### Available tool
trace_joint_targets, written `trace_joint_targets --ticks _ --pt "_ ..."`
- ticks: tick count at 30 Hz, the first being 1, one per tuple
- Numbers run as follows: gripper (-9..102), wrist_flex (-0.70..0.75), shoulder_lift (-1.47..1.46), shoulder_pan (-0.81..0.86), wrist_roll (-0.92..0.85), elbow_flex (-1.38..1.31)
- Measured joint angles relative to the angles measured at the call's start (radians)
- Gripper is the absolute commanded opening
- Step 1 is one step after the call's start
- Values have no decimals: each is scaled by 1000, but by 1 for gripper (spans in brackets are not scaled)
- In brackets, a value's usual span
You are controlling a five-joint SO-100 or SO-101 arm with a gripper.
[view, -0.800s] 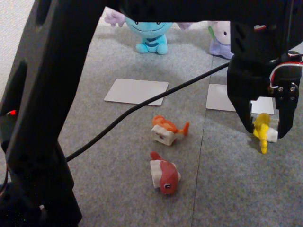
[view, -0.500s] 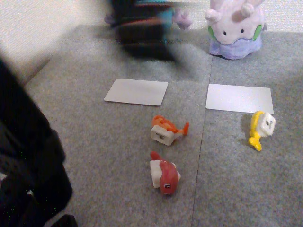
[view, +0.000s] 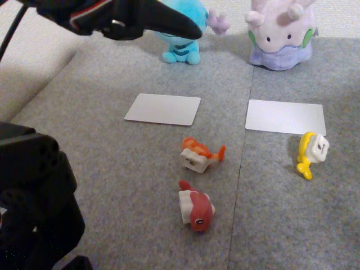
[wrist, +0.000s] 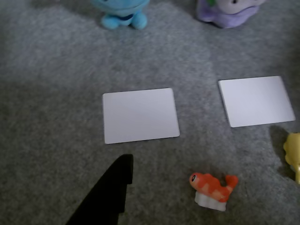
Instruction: Wooper wants to eat egg sudhi, and Goomy wants to eat shrimp sushi
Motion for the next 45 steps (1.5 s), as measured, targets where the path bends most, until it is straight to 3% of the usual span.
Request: trace_joint_targets --ticks 23,35,45 --pt "42 0 -9 57 0 -18" --pt "42 5 -387 178 5 -265" --pt "42 258 -729 258 -132 -614"
